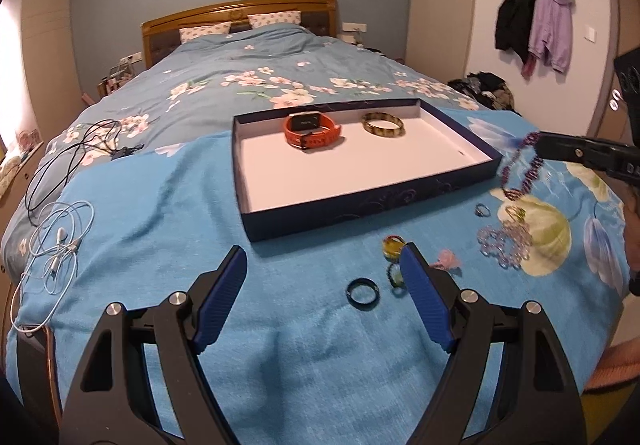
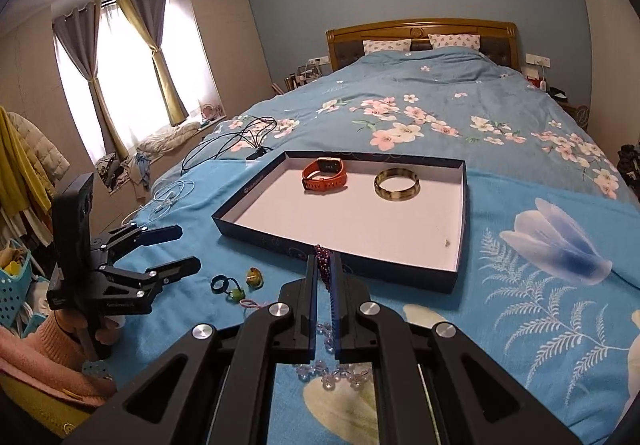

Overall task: Organize jewelry
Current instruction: 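Grasp the black ring with the left gripper while the right gripper holds the purple strand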

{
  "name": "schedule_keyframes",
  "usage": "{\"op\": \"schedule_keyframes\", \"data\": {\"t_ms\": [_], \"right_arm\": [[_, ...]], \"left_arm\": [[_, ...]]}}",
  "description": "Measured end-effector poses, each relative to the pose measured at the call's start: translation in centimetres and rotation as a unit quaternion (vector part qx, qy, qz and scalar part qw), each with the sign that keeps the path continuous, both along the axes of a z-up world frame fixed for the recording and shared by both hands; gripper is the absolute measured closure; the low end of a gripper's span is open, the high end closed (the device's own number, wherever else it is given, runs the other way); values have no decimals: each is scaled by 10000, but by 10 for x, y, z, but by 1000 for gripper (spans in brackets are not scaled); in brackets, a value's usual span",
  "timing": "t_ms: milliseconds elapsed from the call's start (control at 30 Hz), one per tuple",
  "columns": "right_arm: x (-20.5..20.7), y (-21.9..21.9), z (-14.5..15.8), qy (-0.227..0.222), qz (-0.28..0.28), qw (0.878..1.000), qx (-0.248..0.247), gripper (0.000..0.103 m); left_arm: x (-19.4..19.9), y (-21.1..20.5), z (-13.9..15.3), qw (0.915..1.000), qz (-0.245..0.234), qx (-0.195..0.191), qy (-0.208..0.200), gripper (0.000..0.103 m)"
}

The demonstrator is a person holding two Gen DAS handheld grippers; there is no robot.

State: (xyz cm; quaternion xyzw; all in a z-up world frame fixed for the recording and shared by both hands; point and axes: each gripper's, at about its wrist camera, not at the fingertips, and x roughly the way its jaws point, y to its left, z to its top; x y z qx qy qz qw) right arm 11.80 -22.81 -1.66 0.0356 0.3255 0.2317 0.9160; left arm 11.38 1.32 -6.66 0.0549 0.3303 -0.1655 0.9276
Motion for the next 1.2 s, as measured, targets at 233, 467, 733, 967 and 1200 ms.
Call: {"op": "schedule_keyframes", "data": {"t_ms": [233, 467, 733, 967, 1200], "right_arm": [[1, 2, -6, 63, 19, 10000, 40, 99], [2, 6, -11, 117, 71, 9999, 52, 99], [3, 7, -13, 156, 107, 9998, 87, 98], [4, 8, -13, 170, 121, 9997, 130, 98], [5, 8, -11, 156, 132, 9997, 147, 98]], "left_arm": [[-2, -15, -9, 9989, -359, 195, 245, 36], [13, -23, -25, 9958, -382, 405, 726, 51], [22, -26, -35, 9930, -482, 456, 976, 60], [18, -30, -36, 9921, -647, 400, 995, 76], [16, -30, -34, 9924, -646, 391, 967, 81]]}}
